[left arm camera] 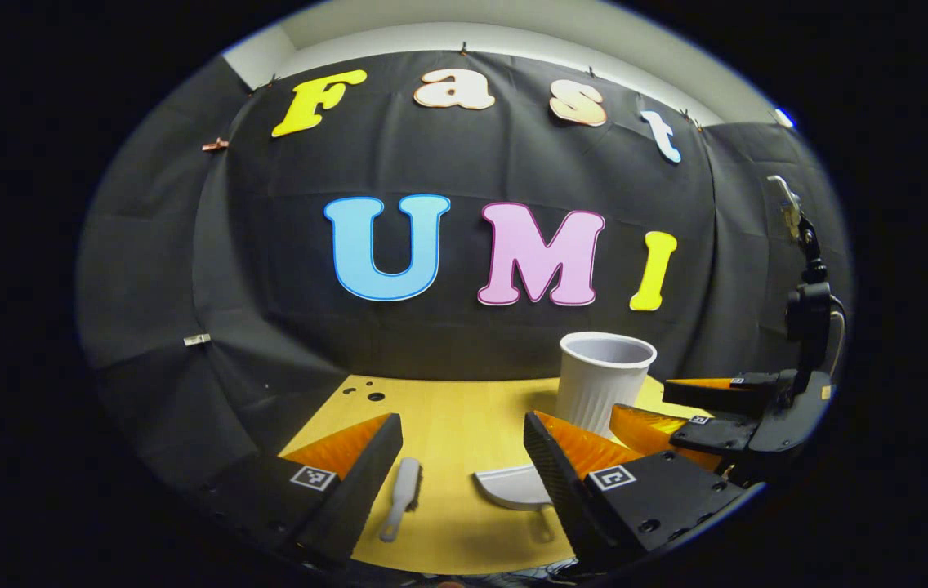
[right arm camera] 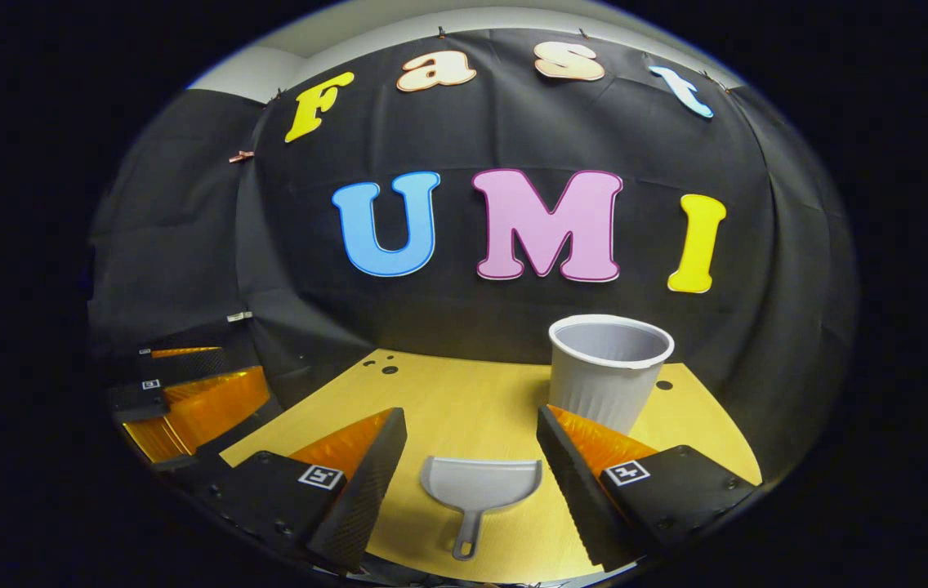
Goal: Pick up the small broom and dustpan from the desktop, sweep the trash into the dustpan with the broom, and then empty the trash into the garbage bin.
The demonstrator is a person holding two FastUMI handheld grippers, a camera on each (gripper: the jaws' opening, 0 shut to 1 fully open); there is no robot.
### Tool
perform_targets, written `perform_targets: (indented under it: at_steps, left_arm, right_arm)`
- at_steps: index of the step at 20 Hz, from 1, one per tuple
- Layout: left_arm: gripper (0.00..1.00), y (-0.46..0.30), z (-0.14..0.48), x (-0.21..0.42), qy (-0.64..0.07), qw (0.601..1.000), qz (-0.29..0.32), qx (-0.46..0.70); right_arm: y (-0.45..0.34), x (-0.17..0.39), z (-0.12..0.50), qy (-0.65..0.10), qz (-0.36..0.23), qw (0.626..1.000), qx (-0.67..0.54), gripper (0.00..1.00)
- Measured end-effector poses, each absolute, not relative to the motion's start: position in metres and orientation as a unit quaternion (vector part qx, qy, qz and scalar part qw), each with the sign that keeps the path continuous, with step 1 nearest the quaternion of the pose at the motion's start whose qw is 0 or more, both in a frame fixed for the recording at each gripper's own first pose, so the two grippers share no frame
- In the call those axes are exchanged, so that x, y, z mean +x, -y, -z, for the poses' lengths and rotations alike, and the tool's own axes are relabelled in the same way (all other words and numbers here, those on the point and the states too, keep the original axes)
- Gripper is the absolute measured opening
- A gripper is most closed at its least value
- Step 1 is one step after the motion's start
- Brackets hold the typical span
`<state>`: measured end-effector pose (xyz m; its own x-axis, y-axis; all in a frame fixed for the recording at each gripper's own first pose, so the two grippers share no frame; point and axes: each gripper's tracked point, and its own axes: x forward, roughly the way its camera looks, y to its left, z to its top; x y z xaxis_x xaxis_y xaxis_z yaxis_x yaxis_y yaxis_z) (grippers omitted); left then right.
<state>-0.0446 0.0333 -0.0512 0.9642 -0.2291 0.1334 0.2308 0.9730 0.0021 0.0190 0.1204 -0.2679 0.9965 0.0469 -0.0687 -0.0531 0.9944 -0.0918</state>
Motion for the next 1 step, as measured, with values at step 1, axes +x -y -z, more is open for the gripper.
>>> perform_targets:
  at_steps: [1]
  left_arm:
    - [0.96, -0.03, 0.0541, -0.0442, 0.062, 0.99, 0.122, -0.016]
  right_arm:
    - [-0.1162, 0.0191, 0.2698, -0.037, -0.022, 0.998, -0.049, 0.99]
